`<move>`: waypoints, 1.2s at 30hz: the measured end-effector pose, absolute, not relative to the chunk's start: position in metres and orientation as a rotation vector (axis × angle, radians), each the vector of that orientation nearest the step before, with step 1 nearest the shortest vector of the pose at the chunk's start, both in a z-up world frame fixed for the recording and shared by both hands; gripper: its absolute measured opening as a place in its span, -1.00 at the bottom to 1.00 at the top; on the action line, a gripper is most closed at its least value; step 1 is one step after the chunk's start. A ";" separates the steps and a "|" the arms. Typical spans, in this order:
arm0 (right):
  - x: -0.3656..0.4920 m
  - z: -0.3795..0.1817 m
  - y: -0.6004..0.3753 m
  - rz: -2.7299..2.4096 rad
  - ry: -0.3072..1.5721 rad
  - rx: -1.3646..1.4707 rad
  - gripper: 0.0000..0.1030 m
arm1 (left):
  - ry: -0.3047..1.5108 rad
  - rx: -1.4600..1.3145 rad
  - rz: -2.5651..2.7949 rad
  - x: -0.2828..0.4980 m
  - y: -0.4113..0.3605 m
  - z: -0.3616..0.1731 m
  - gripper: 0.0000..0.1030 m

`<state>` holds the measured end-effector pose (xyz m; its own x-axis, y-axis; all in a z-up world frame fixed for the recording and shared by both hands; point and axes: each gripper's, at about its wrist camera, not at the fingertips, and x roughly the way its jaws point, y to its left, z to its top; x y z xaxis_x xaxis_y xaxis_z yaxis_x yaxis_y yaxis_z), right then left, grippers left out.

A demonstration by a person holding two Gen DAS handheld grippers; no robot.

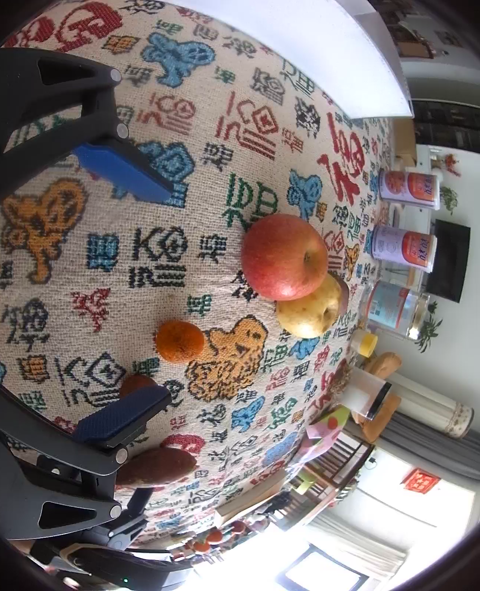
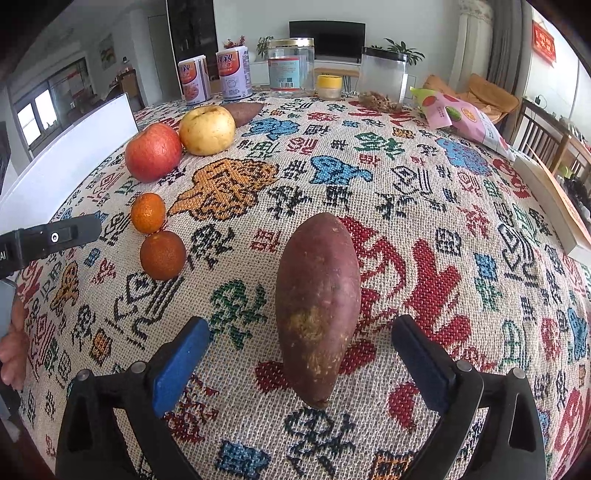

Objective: Organize fruits
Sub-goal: 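Grasp the orange tangerine with the left gripper while the right holds the sweet potato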

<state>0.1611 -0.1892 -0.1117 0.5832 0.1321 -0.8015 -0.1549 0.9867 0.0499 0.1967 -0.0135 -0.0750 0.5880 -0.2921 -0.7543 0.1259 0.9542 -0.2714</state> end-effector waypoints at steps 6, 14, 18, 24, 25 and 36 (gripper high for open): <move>0.161 -0.112 -0.189 0.167 0.933 -0.025 0.93 | 0.983 -0.128 -0.264 0.220 -0.048 -0.092 -0.02; 0.161 -0.111 -0.192 0.181 0.928 -0.003 0.94 | 0.955 -0.081 -0.316 0.183 -0.019 -0.086 -0.55; 0.159 -0.109 -0.205 0.224 0.905 0.091 0.94 | 0.957 0.004 -0.339 0.151 0.001 -0.086 -0.49; 0.159 -0.108 -0.204 0.220 0.906 0.089 0.95 | 0.939 0.057 -0.295 0.129 0.025 -0.093 -0.23; 0.159 -0.108 -0.204 0.216 0.907 0.082 0.94 | 0.939 0.045 -0.295 0.129 0.027 -0.093 -0.23; 0.152 -0.105 -0.230 0.299 0.855 0.274 0.94 | 0.921 0.012 -0.284 0.132 0.028 -0.094 -0.23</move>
<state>0.1519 -0.2302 -0.1053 0.6196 0.3653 -0.6947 -0.1479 0.9236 0.3537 0.1320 0.0282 -0.0938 0.5709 -0.2367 -0.7862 0.2467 0.9628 -0.1107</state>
